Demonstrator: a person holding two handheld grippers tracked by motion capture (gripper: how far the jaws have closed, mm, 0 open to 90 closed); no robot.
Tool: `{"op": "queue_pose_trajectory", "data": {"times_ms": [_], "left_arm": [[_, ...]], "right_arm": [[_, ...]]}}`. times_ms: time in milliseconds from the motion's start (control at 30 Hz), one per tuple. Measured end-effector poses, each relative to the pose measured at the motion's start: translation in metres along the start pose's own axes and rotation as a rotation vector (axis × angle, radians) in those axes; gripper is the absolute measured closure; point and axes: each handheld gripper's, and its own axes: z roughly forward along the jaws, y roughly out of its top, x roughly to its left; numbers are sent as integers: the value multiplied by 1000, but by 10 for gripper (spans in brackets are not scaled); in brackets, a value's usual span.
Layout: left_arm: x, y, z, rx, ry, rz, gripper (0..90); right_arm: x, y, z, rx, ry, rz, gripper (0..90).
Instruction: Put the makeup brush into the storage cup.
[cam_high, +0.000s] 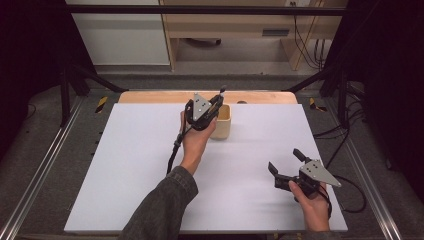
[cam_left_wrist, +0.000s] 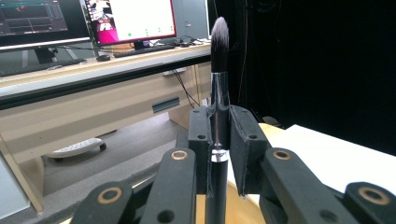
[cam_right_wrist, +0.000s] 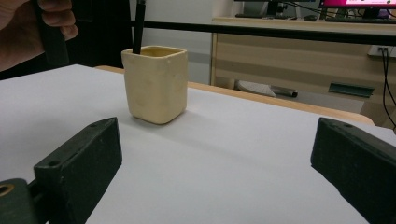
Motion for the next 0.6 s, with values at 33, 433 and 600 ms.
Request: {"op": "queue_pose_trajectory", "data": {"times_ms": [33,433,600], "left_arm": [[0,-1,0,1,1,5,792],[1,-7,0,21,4,12,791],[1,-10,0,29,-2,15,791]], "right_arm": [[0,0,0,0,0,0,24],[0,0,0,1,-1,2,24],[0,0,0,3,0,1,24]]}}
